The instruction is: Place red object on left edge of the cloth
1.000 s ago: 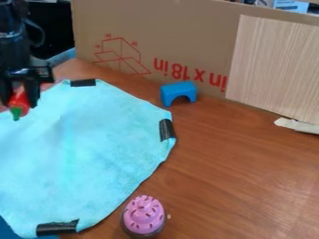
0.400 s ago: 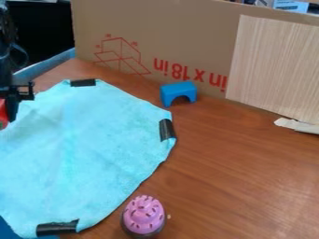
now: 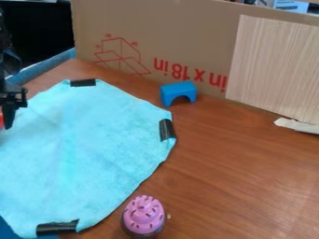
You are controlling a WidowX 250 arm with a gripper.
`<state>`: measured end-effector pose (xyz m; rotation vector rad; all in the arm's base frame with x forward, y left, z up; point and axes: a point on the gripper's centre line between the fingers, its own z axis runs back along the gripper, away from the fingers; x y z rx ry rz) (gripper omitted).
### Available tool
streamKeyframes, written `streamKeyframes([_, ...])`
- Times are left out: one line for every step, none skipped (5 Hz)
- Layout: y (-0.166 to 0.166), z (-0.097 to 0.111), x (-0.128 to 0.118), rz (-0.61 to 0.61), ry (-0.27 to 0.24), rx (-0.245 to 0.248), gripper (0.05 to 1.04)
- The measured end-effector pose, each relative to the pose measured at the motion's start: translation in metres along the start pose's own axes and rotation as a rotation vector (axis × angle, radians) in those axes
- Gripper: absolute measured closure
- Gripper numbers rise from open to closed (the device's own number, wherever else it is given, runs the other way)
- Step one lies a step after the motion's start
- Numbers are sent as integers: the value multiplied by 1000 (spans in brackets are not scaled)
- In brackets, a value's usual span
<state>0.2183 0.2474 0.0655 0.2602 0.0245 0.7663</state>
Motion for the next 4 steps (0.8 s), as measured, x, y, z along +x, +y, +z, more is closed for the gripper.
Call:
streamKeyframes([-4,-1,-2,-35,1,-20,65])
streamKeyframes([-17,3,-7,-163,-35,-59,73])
streamKeyframes([-23,41,-9,-238,-121,-129,77])
streamKeyframes([-35,76,-21,-395,-155,-269,77])
